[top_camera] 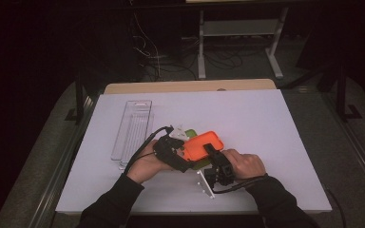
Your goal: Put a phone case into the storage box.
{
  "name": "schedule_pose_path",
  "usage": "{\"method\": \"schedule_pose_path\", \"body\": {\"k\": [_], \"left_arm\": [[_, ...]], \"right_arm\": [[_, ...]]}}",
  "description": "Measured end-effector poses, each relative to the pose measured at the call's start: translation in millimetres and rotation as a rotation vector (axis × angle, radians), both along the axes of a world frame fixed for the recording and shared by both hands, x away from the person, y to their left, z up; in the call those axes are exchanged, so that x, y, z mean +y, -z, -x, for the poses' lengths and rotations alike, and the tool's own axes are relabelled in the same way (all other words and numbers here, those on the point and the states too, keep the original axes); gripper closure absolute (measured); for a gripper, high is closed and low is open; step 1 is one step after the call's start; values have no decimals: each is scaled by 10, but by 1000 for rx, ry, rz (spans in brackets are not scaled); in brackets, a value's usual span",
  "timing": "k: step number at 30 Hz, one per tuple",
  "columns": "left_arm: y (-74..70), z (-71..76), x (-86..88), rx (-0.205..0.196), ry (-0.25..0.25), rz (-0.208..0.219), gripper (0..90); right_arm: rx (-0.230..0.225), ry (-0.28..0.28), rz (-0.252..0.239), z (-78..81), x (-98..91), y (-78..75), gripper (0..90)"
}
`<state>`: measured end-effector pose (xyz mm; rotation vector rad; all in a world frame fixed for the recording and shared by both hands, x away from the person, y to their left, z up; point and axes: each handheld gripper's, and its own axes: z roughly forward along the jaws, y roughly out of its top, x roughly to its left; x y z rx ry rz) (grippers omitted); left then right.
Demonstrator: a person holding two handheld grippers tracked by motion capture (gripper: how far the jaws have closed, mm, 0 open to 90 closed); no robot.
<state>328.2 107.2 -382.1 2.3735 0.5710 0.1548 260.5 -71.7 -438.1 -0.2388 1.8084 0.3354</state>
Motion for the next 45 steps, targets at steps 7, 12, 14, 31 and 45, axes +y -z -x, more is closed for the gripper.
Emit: {"method": "schedule_pose_path", "body": {"k": [7,12,14,31,45], "left_arm": [[27,-7,13,10,-11,30,109],[3,-21,57,26,-13,75,17],[-20,-43,106,17,11,58,11],[-1,-65,167,14,-27,63,0],[7,-93,184,-12,-15,31,0]], "right_arm": [[11,-2,16,0,0,-20,777],[3,15,13,-31,-41,-40,777],[4,26,6,-45,-67,-52,777],[220,131,-241,-242,-351,-182,777],[537,189,-553,-382,-512,-296,777]]}}
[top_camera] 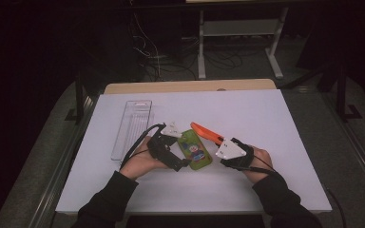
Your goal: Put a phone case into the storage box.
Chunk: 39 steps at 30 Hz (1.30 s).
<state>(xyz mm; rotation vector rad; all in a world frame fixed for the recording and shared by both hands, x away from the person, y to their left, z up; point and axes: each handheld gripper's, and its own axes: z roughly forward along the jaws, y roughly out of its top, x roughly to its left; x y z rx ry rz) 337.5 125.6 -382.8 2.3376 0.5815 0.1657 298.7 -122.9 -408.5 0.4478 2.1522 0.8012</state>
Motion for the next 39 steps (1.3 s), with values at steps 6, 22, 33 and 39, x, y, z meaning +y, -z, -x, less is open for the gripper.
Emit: {"method": "schedule_pose_path", "body": {"k": [6,22,33,39], "left_arm": [[4,13,-10,10,-3,1,0],[29,10,-22,12,11,-27,0],[22,-10,2,7,-22,-9,0],[-41,-33,28,7,-56,35,0]], "right_arm": [[109,15,-133,-68,-64,-22,777],[352,55,-445,-224,-273,-55,778],[505,89,-660,-277,-353,-34,779],[486,94,-646,-243,-325,-36,779]]}}
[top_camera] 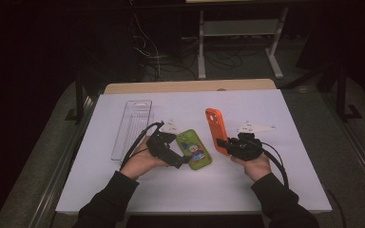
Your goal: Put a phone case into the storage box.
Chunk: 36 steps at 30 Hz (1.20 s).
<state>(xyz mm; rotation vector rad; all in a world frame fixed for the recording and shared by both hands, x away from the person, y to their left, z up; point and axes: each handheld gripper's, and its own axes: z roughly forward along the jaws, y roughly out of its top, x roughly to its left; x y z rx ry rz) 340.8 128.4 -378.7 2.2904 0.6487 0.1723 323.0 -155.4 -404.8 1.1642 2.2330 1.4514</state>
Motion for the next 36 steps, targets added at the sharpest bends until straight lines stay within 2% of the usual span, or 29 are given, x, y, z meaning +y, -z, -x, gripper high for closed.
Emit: {"method": "schedule_pose_path", "body": {"k": [2,3,4,5,6,7,8,9,11,12,15,17,21,27,28,31,36], "left_arm": [[-21,-29,12,6,-26,43,0],[-21,-29,12,6,-26,43,0],[-27,-49,11,16,-47,92,0],[-27,-49,11,16,-47,92,0],[-55,-79,18,22,-56,125,0],[-55,-79,18,22,-56,125,0],[-70,-86,11,30,-65,153,0],[-82,-98,8,25,-65,162,0],[-118,-121,-5,17,-67,169,0],[-166,-139,-25,25,-71,193,0],[-219,-165,-45,18,-70,205,0],[-261,-189,-71,9,-69,228,0],[-309,-237,-112,20,-71,268,0],[-289,-289,-186,34,-71,287,0],[-282,-296,-207,35,-69,296,0],[-266,-308,-268,47,-70,329,0],[-254,-307,-293,37,-61,331,0]], "right_arm": [[-2,-2,-3,19,19,-7,780],[-2,-2,-3,19,19,-7,780],[-9,-5,-8,28,37,-12,779],[-9,-5,-8,28,37,-12,779],[-16,-2,-17,34,51,-20,780],[-16,-2,-17,34,51,-20,780],[-19,-3,-25,43,70,-33,780],[-19,-3,-25,43,70,-33,780],[-21,-6,-31,46,87,-39,780],[-17,-12,-36,57,115,-43,780],[-17,-20,-40,62,141,-43,780],[-14,-25,-38,73,166,-45,780],[-24,-32,-45,81,207,-57,780],[-53,-37,-42,100,280,-78,780],[-42,-36,-53,114,298,-85,780],[-48,-46,-54,123,330,-98,780],[-52,-55,-56,142,362,-98,780]]}}
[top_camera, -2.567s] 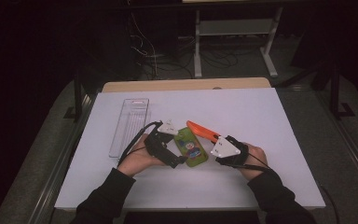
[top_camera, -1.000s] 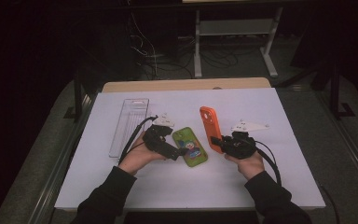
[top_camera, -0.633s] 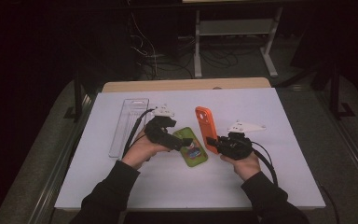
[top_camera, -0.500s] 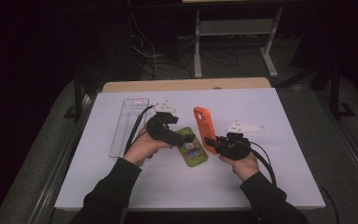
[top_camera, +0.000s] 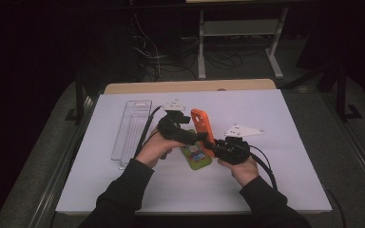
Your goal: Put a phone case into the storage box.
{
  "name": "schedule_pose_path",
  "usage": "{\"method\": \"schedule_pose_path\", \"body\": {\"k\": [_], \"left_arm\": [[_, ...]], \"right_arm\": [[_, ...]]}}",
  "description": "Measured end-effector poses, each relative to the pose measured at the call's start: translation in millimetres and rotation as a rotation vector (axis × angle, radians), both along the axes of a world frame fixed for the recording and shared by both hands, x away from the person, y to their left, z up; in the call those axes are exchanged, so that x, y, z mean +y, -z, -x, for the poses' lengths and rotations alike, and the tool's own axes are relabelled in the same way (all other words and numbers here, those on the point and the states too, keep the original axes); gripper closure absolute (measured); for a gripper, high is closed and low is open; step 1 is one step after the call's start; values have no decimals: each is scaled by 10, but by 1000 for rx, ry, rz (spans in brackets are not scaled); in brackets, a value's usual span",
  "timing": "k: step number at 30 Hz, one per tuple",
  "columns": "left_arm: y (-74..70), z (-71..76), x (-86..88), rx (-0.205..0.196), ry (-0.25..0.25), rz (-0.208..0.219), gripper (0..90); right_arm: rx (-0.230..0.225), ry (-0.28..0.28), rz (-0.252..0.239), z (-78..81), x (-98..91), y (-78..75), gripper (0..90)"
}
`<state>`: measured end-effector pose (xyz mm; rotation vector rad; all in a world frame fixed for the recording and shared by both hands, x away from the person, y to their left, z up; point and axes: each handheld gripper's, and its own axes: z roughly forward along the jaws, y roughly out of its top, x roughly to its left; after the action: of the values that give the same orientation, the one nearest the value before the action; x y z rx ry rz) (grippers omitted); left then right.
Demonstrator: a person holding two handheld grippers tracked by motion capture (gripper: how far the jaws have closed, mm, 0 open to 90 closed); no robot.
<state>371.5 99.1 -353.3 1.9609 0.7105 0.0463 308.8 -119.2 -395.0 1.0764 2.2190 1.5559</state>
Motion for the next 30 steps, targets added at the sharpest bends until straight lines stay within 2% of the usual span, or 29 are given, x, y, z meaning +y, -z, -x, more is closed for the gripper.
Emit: {"method": "schedule_pose_path", "body": {"k": [1,2,3,4,11,14,19,26,27,30], "left_arm": [[6,2,3,-4,0,3,0],[31,13,4,-8,-7,35,0],[31,13,4,-8,-7,35,0],[64,6,0,2,-8,17,0],[55,26,-2,-13,-8,39,0],[61,35,-4,-11,-21,27,0],[70,44,0,-6,-33,32,0],[86,46,26,-20,-53,53,81],[82,45,41,-32,-52,65,95],[79,55,39,-40,-50,65,110]], "right_arm": [[4,-3,-4,8,7,0,780],[1,-12,-3,19,23,4,780],[1,-12,-3,19,23,4,780],[7,-18,-7,26,50,13,780],[7,-40,-7,52,130,31,780],[5,-44,-3,61,148,44,780],[12,-51,2,72,186,69,779],[7,-53,27,74,215,95,779],[11,-51,26,77,223,96,779],[7,-53,34,77,231,103,779]]}}
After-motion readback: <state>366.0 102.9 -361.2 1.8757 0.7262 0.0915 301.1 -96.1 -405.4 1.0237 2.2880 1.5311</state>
